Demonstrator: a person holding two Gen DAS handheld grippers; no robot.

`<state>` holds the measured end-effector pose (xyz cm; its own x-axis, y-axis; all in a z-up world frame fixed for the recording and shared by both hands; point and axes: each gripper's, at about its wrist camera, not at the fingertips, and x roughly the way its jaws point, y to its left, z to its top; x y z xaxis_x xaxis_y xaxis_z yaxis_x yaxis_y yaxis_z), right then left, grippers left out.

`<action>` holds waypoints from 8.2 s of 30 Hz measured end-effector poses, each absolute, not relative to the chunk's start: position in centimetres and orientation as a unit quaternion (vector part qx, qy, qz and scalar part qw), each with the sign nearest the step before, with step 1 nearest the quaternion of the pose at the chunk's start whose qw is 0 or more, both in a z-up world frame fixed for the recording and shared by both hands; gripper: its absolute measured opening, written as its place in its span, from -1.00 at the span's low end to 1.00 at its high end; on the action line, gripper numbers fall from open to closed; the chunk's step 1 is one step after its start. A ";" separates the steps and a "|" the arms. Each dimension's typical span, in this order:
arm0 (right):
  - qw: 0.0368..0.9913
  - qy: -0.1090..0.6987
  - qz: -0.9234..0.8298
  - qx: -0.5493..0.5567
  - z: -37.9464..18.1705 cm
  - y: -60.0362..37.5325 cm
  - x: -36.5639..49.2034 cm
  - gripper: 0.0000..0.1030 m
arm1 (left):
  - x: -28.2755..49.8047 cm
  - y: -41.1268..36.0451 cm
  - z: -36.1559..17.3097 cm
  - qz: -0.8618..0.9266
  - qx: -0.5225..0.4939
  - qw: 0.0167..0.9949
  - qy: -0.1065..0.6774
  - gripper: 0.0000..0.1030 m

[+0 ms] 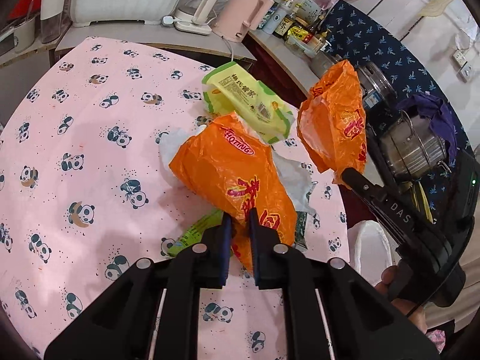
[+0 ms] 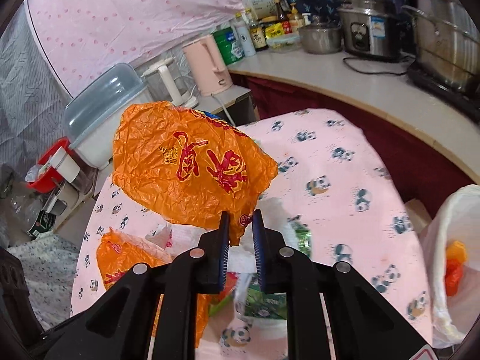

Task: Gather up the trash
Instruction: 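Grasp an orange plastic bag with the left tool while the right tool grasps another orange bag, then carry both orange bags over the white-lined bin, then open both tools to drop the orange bags into the bin, then move both tools back to the white paper towels on the table, then grasp a white paper towel with the left tool while the right tool grasps another towel, then carry both paper towels over the bin, then open both tools to drop the paper towels into the bin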

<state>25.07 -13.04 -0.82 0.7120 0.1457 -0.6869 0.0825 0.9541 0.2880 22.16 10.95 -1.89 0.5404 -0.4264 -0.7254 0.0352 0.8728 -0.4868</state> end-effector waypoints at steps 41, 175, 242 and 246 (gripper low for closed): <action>0.886 0.346 -0.223 0.213 -3.0 -39.5 0.4 -0.71 | 12.3 -21.3 1.3 -0.323 0.005 0.833 0.450 -0.79; 0.900 0.424 0.012 0.101 -5.7 -8.9 26.3 -0.92 | 30.7 12.7 -8.6 -0.085 -0.108 0.871 0.472 0.13; 0.901 0.296 -0.216 0.233 0.8 -40.6 1.6 -0.92 | 13.5 -24.7 0.1 -0.346 0.055 0.829 0.436 -0.79; 0.896 0.302 -0.221 0.240 -0.3 -41.2 1.5 -0.92 | 13.7 -25.5 -0.7 -0.350 0.055 0.823 0.444 -0.73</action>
<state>1.52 -41.20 -0.27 0.7198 -0.2503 -0.6474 0.5409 0.7869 0.2971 13.74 -25.52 -0.70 0.3597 -0.5275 -0.7696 0.6258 0.7482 -0.2203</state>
